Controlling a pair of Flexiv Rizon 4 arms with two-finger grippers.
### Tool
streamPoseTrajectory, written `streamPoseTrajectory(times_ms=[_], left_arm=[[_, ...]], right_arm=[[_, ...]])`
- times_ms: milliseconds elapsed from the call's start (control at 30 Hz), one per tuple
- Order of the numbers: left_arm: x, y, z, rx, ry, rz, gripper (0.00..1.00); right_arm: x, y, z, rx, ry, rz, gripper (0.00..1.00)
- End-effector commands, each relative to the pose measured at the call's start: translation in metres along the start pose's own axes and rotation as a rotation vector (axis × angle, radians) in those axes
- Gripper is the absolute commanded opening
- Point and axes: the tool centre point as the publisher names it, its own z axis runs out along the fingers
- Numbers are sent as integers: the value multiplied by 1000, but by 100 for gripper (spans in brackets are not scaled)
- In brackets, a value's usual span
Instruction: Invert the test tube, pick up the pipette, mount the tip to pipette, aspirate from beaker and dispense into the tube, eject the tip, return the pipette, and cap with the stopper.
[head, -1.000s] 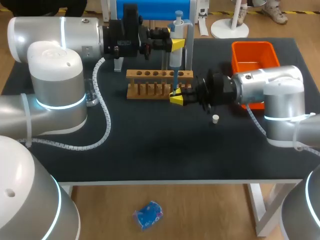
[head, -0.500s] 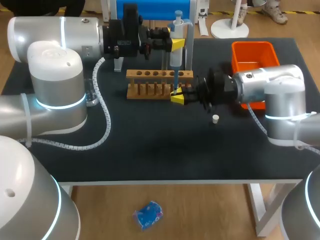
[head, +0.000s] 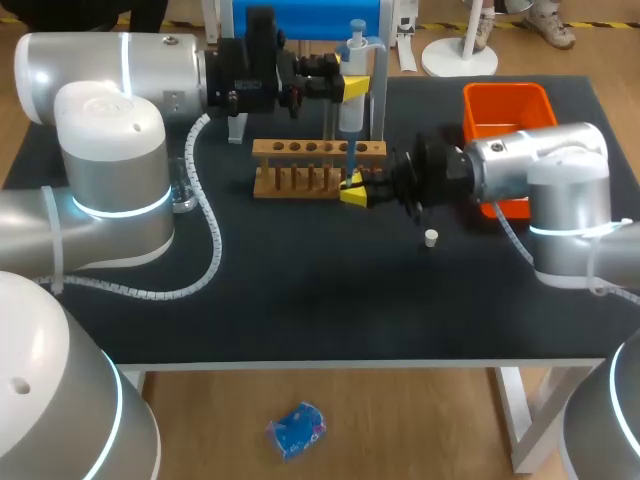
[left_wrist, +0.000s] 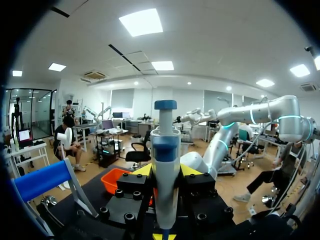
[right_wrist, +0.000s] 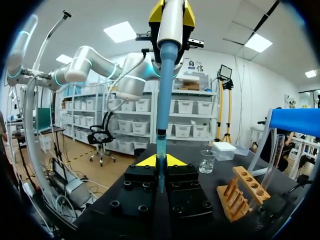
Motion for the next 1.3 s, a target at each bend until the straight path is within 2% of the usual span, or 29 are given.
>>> streamPoseTrajectory(times_ms=[33, 1300], left_arm=[[0, 4, 0, 2, 4, -1, 0], [0, 4, 0, 2, 4, -1, 0]], right_arm=[[0, 6, 1, -5, 4, 12, 0], [-5, 17, 0, -7, 10, -26, 0]])
